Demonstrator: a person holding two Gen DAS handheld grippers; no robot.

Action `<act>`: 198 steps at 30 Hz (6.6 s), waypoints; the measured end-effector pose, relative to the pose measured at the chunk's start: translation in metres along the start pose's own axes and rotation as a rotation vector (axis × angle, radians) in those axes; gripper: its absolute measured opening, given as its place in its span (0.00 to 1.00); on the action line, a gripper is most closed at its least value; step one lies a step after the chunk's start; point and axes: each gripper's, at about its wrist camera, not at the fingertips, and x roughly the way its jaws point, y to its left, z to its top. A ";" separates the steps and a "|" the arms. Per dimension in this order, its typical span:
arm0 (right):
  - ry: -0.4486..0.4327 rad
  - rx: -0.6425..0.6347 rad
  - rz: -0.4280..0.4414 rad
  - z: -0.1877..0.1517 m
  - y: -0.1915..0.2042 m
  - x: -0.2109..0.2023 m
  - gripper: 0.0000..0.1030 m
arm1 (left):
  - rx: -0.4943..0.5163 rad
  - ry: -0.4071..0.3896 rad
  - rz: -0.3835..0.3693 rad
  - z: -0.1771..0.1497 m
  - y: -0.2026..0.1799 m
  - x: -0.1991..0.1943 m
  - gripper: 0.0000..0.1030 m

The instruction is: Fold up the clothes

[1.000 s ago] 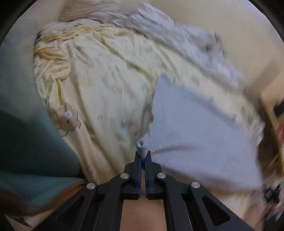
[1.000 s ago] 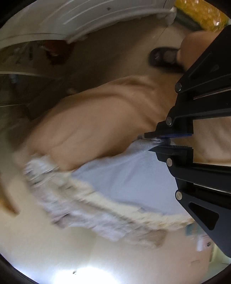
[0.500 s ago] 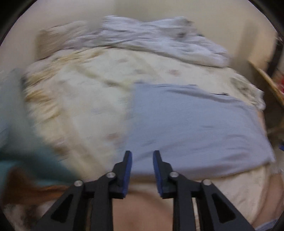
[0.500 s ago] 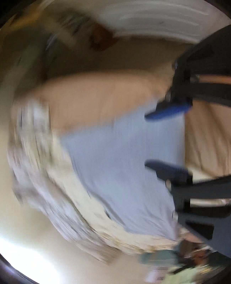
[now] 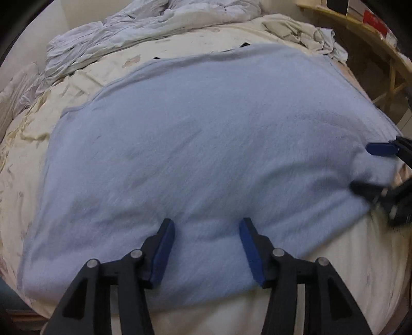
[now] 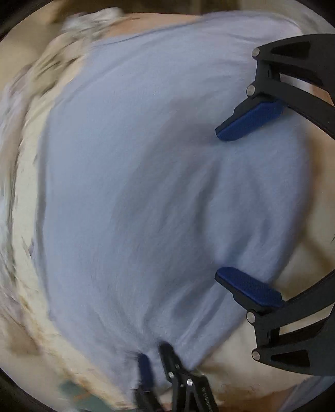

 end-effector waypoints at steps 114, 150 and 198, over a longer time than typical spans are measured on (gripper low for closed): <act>-0.227 1.127 0.466 -0.149 -0.198 -0.106 0.91 | -0.975 -0.068 -0.328 -0.093 0.173 -0.046 0.68; -0.101 -1.135 -0.524 -0.143 -0.021 -0.092 0.78 | 1.180 -0.146 0.466 -0.108 0.042 -0.034 0.68; -0.228 -0.987 -0.869 -0.060 -0.044 -0.097 0.05 | 0.905 -0.293 0.662 -0.024 0.072 -0.076 0.05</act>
